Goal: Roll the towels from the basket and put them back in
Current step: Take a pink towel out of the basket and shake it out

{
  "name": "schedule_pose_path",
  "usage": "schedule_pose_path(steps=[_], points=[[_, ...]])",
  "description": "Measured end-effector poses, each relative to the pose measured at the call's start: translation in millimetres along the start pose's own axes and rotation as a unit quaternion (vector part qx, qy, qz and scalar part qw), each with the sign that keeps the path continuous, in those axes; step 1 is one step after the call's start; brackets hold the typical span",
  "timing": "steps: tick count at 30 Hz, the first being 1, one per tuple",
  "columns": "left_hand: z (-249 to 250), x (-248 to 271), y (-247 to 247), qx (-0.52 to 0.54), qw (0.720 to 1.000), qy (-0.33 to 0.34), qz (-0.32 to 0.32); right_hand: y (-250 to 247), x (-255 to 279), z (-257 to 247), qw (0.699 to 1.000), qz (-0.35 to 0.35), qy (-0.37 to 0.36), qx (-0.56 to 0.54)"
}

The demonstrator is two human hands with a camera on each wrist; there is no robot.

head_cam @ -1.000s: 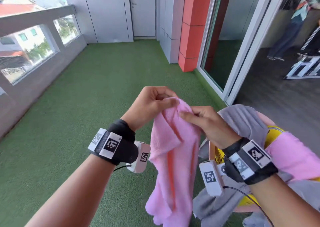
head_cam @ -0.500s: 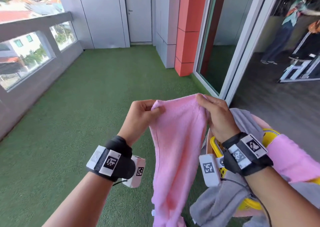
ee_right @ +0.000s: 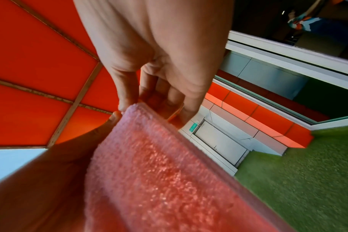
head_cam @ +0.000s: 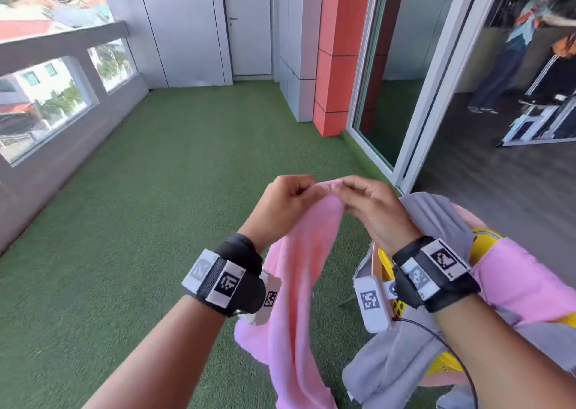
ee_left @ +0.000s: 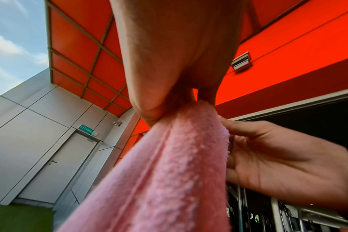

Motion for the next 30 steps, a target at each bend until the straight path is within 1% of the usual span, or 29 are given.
schedule_pose_path(steps=[1,2,3,5,6,7,8,9,10,11,12,13,14,15,16,17,18,19,20,21,22,23,24,26,27,28,30], points=[[-0.2,1.5,2.4,0.014,1.000,-0.002,-0.006,-4.7,-1.5,-1.8,1.000,0.016,-0.004,-0.005],[-1.2,4.4,5.3,0.030,0.999,-0.006,-0.013,-13.8,-5.0,-3.8,0.999,0.048,-0.007,-0.020],[-6.0,8.3,7.5,0.044,0.999,-0.014,-0.019,-26.9,-10.1,-6.0,0.995,0.094,-0.009,-0.041],[-20.8,18.4,12.0,0.061,0.997,-0.036,-0.033,-61.2,-17.9,-12.7,0.975,0.204,-0.020,-0.089],[-28.6,23.1,13.0,0.064,0.996,-0.045,-0.036,-75.4,-18.2,-16.6,0.964,0.248,-0.032,-0.091],[-35.4,25.6,12.1,0.061,0.996,-0.051,-0.029,-82.8,-16.5,-21.6,0.959,0.271,-0.044,-0.070],[-41.0,25.5,9.8,0.054,0.997,-0.055,-0.016,-80.1,-14.4,-23.7,0.964,0.261,-0.047,-0.022],[-41.9,23.7,7.2,0.053,0.997,-0.055,-0.001,-65.4,-11.6,-21.3,0.977,0.207,-0.038,0.035],[-39.9,20.8,7.1,0.054,0.997,-0.051,0.004,-41.8,-4.8,-11.7,0.988,0.122,-0.011,0.097],[-35.8,17.8,10.7,0.057,0.997,-0.047,-0.004,-16.6,5.8,2.2,0.989,0.024,0.027,0.144],[-32.3,14.8,17.2,0.060,0.997,-0.047,-0.022,0.8,18.2,14.3,0.982,-0.054,0.057,0.174],[-27.8,14.1,26.8,0.066,0.995,-0.048,-0.049,6.6,29.3,21.8,0.977,-0.092,0.072,0.177],[-24.3,14.5,36.5,0.075,0.993,-0.048,-0.073,2.1,36.1,23.8,0.979,-0.095,0.072,0.167],[-20.7,16.7,45.0,0.085,0.991,-0.048,-0.089,-8.1,39.6,21.2,0.983,-0.076,0.067,0.154],[-19.0,19.9,52.7,0.093,0.989,-0.050,-0.100,-23.0,42.8,19.7,0.987,-0.043,0.069,0.142],[-18.6,23.1,59.2,0.100,0.988,-0.052,-0.108,-39.6,46.0,16.5,0.990,0.002,0.074,0.123],[-20.9,26.0,64.2,0.102,0.987,-0.055,-0.112,-60.0,49.4,13.9,0.990,0.063,0.078,0.095],[-25.3,29.6,68.8,0.099,0.987,-0.062,-0.115,-82.1,56.9,10.0,0.984,0.141,0.086,0.060],[-30.8,32.6,73.1,0.093,0.986,-0.071,-0.118,-104.1,67.3,8.9,0.970,0.221,0.094,0.025],[-35.2,35.2,78.8,0.088,0.985,-0.080,-0.125,-122.3,79.9,7.1,0.955,0.281,0.097,0.012],[-38.1,37.6,86.6,0.087,0.983,-0.090,-0.137,-135.5,91.8,7.7,0.945,0.306,0.105,0.039],[-36.1,38.8,96.0,0.087,0.981,-0.093,-0.149,-139.2,100.4,10.4,0.945,0.290,0.122,0.089],[-30.2,38.6,107.7,0.086,0.979,-0.086,-0.163,-131.6,106.9,20.0,0.953,0.232,0.149,0.125],[-9.3,37.3,138.4,0.078,0.975,-0.056,-0.203,-99.5,129.8,48.7,0.965,0.072,0.213,0.135],[3.2,38.0,155.1,0.079,0.971,-0.042,-0.222,-90.5,144.5,55.5,0.968,0.031,0.221,0.117],[13.8,38.8,171.3,0.084,0.967,-0.032,-0.239,-92.3,156.7,54.6,0.973,0.031,0.211,0.089],[30.8,47.5,201.6,0.115,0.954,-0.031,-0.276,-118.8,181.6,39.6,0.977,0.094,0.187,0.050]])
Point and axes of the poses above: each hand's wrist, its own x-axis away from the middle knuckle, its own y-axis out of the palm, z = x × y, the point moved 9 cm from there along -x, towards the middle knuckle, and after that the axes turned 3 degrees about -y, right-handed, at the moved point
